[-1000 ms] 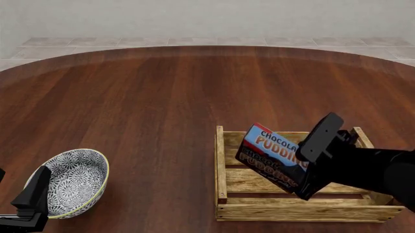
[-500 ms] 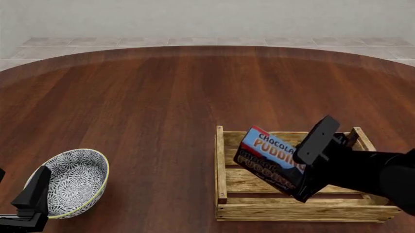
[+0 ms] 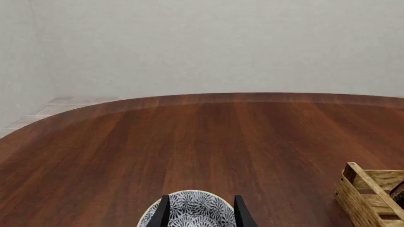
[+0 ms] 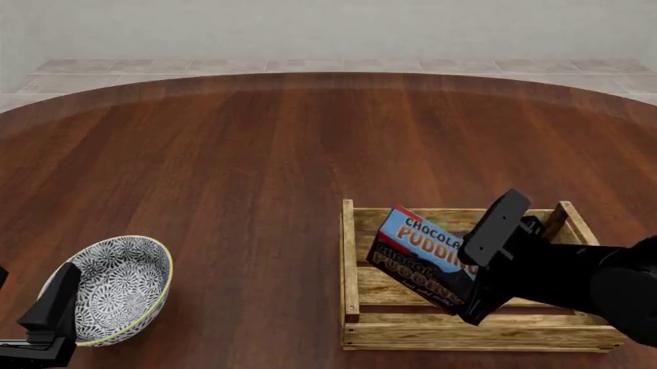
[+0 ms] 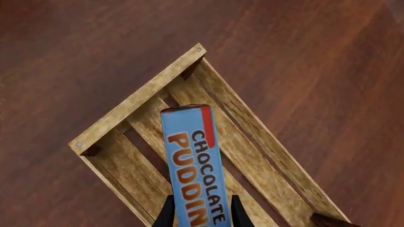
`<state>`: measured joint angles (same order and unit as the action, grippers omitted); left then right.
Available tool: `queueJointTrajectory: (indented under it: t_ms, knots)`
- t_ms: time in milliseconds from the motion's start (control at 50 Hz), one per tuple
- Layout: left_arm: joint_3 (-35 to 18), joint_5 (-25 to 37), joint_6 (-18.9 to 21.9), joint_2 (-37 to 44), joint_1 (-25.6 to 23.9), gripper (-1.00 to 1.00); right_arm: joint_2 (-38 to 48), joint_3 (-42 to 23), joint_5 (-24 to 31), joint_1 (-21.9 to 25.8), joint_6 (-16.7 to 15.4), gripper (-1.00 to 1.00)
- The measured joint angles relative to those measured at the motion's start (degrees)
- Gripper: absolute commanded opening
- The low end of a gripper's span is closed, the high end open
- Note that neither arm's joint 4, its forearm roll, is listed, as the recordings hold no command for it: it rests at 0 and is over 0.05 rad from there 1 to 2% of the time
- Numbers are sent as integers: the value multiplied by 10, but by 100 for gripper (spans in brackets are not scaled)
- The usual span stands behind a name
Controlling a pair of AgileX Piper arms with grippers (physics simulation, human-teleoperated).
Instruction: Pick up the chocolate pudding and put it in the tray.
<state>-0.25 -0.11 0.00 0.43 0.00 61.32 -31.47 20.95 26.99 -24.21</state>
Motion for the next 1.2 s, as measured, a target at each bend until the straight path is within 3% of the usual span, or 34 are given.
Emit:
queueJointTrajectory:
  t_ms: [1200]
  knots:
    - [0,0,0,0,0,100,32,4,-21,14,3,-100]
